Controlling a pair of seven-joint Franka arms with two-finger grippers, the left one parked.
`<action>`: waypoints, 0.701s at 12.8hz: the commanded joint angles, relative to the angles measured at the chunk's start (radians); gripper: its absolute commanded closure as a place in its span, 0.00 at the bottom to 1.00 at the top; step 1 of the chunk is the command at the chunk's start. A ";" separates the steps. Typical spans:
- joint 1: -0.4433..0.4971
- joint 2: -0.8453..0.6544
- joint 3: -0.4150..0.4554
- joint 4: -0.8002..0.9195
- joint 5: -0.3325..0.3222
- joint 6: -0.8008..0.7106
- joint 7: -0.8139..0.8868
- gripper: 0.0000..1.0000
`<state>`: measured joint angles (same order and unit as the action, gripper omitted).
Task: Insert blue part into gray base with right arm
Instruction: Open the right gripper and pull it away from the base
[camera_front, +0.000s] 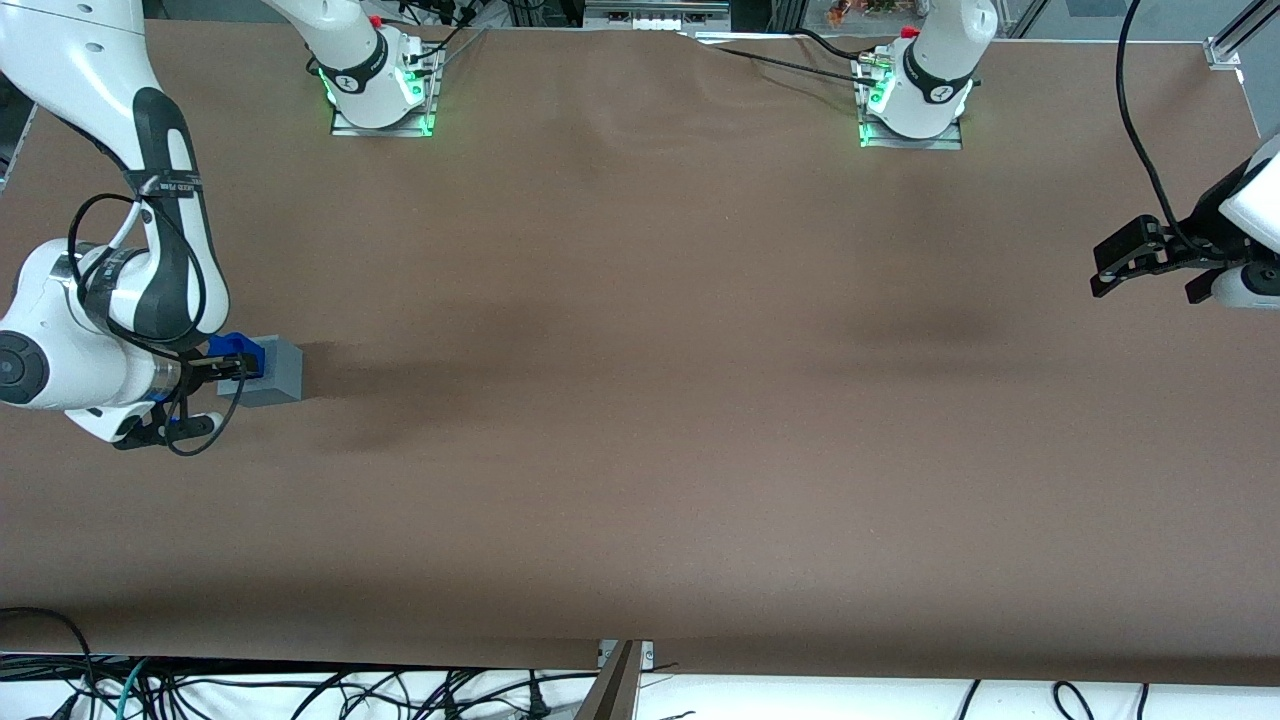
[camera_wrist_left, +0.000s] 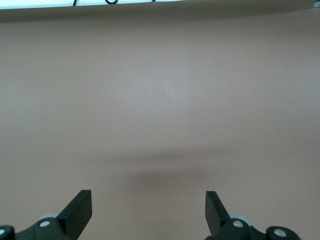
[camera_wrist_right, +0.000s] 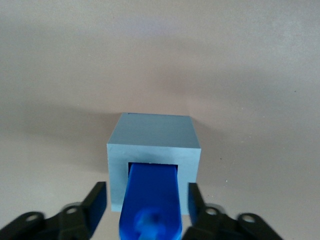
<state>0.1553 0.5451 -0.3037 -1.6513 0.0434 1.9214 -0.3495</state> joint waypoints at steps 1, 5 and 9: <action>0.000 -0.017 0.002 0.043 0.016 -0.010 -0.002 0.00; 0.003 -0.071 0.006 0.177 0.018 -0.091 0.001 0.00; 0.041 -0.103 0.002 0.329 0.004 -0.255 -0.006 0.00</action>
<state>0.1757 0.4474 -0.3012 -1.4011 0.0459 1.7645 -0.3500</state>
